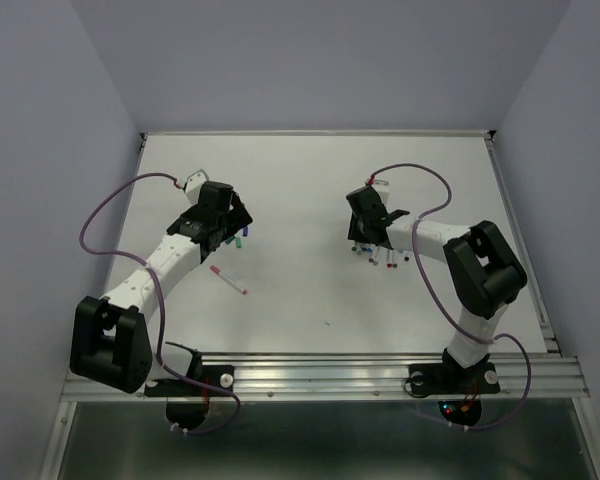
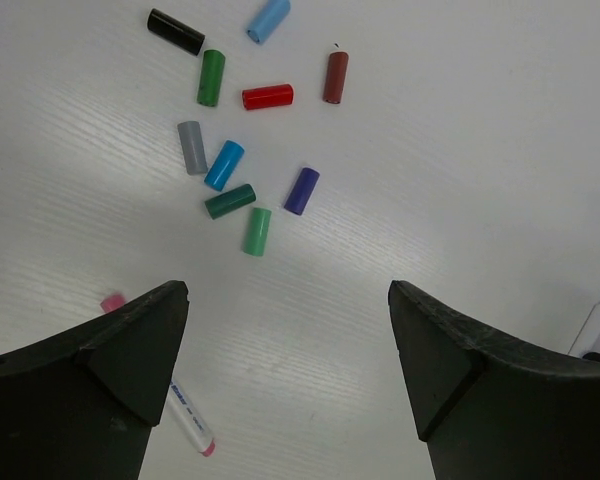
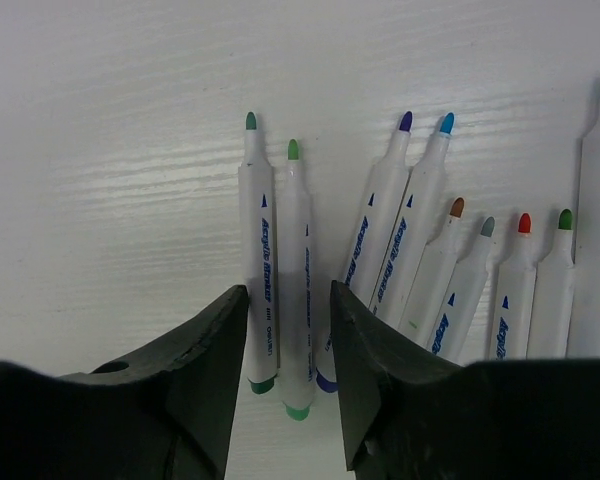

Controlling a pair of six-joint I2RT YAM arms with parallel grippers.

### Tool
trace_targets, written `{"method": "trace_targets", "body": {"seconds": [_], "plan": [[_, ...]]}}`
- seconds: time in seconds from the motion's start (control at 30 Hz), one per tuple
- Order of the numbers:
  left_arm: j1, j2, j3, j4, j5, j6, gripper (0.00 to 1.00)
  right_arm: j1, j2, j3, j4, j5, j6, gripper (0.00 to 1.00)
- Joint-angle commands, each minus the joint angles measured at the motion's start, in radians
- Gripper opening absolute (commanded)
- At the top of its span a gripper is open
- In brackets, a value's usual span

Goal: Open the pen caps

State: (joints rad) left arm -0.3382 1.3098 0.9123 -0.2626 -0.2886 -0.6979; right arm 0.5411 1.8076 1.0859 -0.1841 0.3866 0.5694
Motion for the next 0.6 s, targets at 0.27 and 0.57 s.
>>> {"method": "trace_targets", "body": {"seconds": [0.27,0.57], "plan": [[0.007,-0.063,-0.009,-0.009,-0.02,0.002,0.98,-0.009,-0.16,-0.016,0.052,-0.131,-0.132,0.77],[0.011,-0.064,-0.055,-0.17,-0.064,-0.077,0.99,0.0,-0.301,-0.118,0.117,-0.301,-0.186,1.0]]}}
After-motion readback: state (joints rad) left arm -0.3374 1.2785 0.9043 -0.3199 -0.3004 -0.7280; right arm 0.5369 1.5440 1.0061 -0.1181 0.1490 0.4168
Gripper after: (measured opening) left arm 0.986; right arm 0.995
